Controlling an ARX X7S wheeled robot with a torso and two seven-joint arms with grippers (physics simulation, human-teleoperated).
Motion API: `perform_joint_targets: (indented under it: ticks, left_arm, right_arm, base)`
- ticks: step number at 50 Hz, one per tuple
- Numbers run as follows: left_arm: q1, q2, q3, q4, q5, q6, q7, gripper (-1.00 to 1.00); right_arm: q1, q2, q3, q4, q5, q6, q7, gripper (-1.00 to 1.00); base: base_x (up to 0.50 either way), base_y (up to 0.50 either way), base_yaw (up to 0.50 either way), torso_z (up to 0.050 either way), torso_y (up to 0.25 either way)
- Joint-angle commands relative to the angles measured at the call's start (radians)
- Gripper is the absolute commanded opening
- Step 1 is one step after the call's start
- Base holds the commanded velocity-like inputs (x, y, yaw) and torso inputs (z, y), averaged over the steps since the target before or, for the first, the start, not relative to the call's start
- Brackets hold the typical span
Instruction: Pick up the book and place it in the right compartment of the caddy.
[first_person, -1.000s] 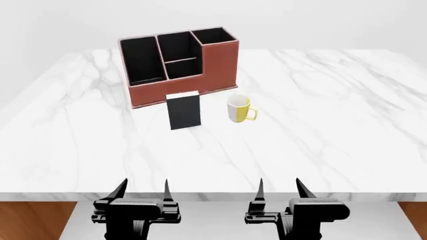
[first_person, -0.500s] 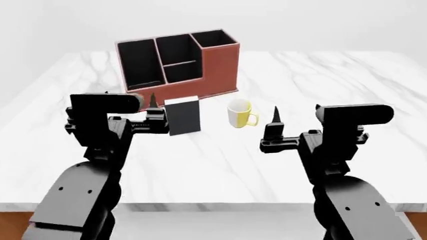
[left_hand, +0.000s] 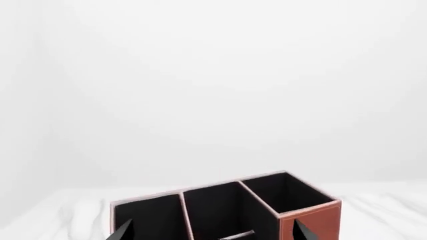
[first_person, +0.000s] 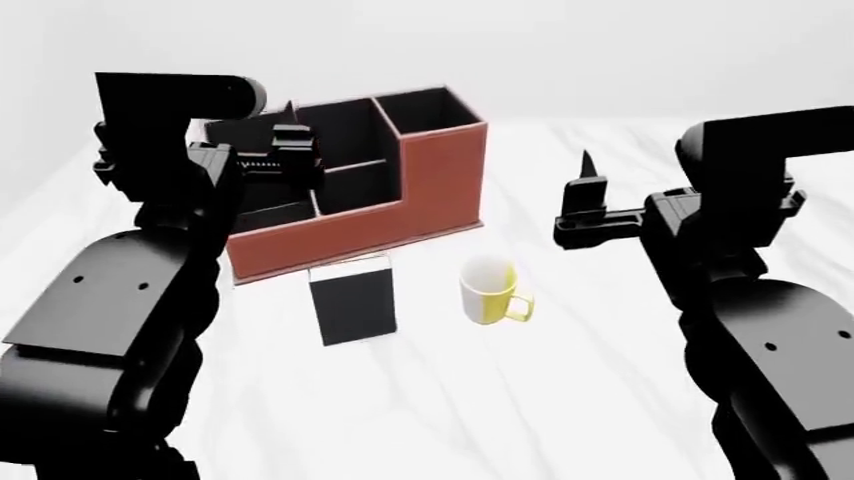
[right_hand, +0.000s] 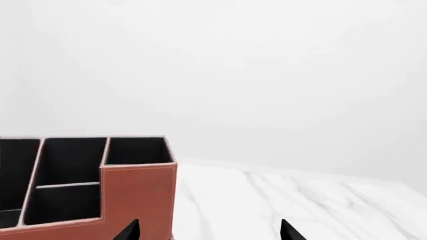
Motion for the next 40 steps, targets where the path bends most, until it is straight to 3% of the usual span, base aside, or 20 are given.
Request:
perform_joint_targets:
  ticks: [1, 40]
  left_arm:
    - [-0.024, -0.007, 0.009, -0.015, -0.006, -0.003, -0.004, 1.00]
    - [-0.035, -0.023, 0.016, -0.029, -0.029, 0.013, -0.023, 1.00]
  right_arm:
    - [0.027, 0.009, 0.003, -0.002, 0.014, 0.025, -0.004, 1.00]
    - [0.019, 0.023, -0.024, -0.002, 0.023, -0.005, 0.007, 1.00]
  base:
    - [0.50, 0.00, 0.00, 0.000, 0.000]
    - [0.50, 0.01, 0.00, 0.000, 0.001]
